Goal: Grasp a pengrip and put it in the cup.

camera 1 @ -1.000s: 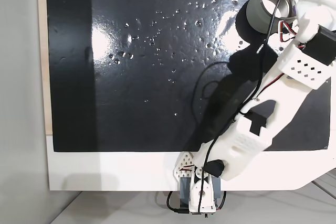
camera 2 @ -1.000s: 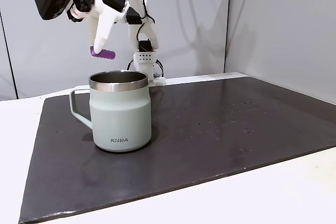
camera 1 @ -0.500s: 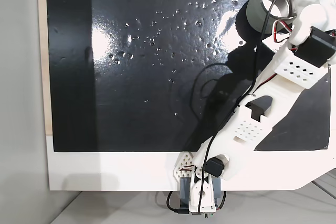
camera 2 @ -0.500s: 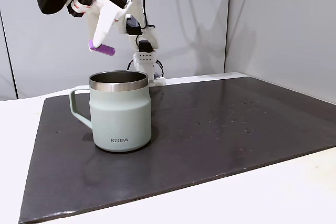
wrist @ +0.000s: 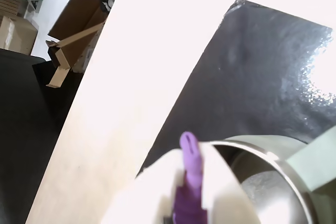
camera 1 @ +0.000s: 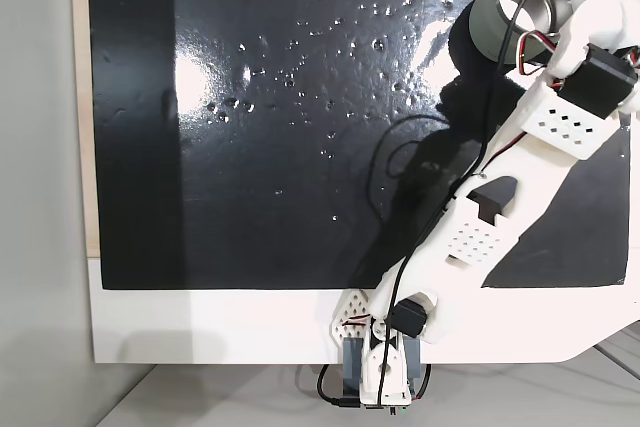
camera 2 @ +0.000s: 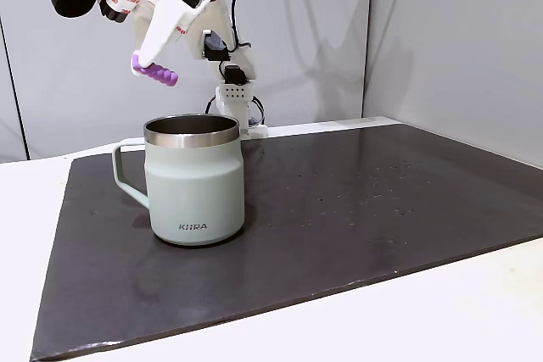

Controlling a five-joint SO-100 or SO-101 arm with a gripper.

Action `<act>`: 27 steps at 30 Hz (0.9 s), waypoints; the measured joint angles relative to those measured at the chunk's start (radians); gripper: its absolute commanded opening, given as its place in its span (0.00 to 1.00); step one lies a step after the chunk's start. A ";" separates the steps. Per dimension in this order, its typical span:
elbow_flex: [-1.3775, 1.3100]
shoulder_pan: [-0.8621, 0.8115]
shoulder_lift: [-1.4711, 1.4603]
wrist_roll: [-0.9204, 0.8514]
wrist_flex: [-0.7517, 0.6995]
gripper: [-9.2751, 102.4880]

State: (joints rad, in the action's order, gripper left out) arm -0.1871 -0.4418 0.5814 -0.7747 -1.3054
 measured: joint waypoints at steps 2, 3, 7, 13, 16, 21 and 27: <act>0.000 0.008 -0.011 0.000 0.000 0.08; -0.002 0.011 -0.020 0.000 0.000 0.08; -0.012 0.037 -0.043 -0.011 0.000 0.08; -0.012 0.060 -0.043 -0.026 0.000 0.10; -0.012 0.055 -0.043 -0.037 -0.005 0.15; -0.012 0.066 -0.043 -0.048 -0.008 0.26; -0.012 0.067 -0.043 -0.048 -0.038 0.31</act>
State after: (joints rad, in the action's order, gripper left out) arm -0.1994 -0.3743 0.5384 -0.8222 -1.3438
